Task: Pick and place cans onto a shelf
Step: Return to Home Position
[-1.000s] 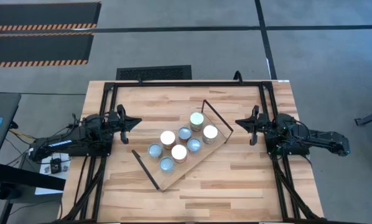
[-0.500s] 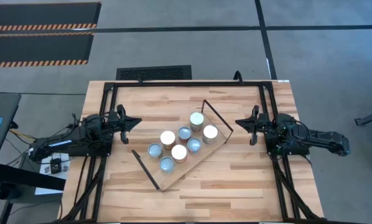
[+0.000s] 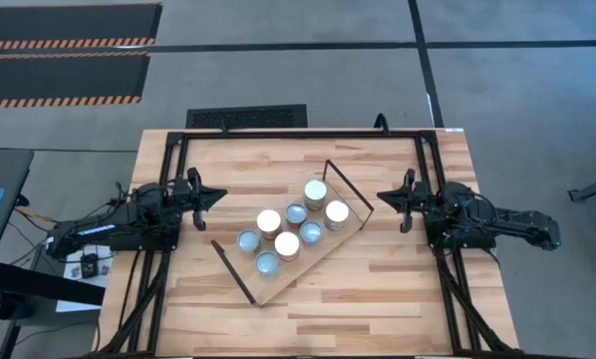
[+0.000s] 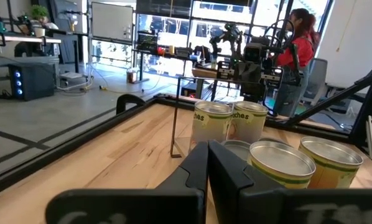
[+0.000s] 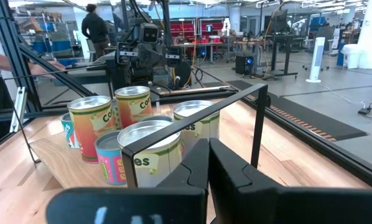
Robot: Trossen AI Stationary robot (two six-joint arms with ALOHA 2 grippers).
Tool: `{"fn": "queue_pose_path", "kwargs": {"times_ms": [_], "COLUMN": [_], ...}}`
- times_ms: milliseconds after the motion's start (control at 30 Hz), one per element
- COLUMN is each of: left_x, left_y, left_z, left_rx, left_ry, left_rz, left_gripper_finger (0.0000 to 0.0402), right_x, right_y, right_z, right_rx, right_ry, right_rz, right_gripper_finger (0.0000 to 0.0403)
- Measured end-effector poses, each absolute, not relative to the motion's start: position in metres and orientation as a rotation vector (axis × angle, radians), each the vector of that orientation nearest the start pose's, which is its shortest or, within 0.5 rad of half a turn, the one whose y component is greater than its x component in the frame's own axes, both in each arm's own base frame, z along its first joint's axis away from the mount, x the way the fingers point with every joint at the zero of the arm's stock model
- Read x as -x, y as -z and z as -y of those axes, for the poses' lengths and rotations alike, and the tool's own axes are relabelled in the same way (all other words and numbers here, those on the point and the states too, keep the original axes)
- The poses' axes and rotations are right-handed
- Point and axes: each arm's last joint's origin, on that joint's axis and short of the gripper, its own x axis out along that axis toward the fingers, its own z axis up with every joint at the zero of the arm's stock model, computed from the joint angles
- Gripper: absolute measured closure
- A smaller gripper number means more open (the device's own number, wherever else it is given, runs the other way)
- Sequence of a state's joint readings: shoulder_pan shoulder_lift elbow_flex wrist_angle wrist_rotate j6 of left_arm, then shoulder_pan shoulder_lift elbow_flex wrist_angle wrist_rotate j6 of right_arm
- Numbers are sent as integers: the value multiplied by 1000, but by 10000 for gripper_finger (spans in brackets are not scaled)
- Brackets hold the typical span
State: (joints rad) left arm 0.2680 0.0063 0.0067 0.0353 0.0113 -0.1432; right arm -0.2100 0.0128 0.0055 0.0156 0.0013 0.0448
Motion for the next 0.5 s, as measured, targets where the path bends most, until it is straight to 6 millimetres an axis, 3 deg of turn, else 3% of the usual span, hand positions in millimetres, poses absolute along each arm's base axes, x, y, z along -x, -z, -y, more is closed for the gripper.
{"fn": "queue_pose_path", "kwargs": {"times_ms": [500], "left_x": [-94], "left_y": [-169], "left_z": [-26], "left_rx": [137], "left_ry": [-254], "left_rz": [53], "left_gripper_finger": [401], "right_x": [-96], "right_y": [-166], "right_z": [21], "right_rx": [-44], "right_ry": [211], "right_rz": [13], "right_gripper_finger": [375]}}
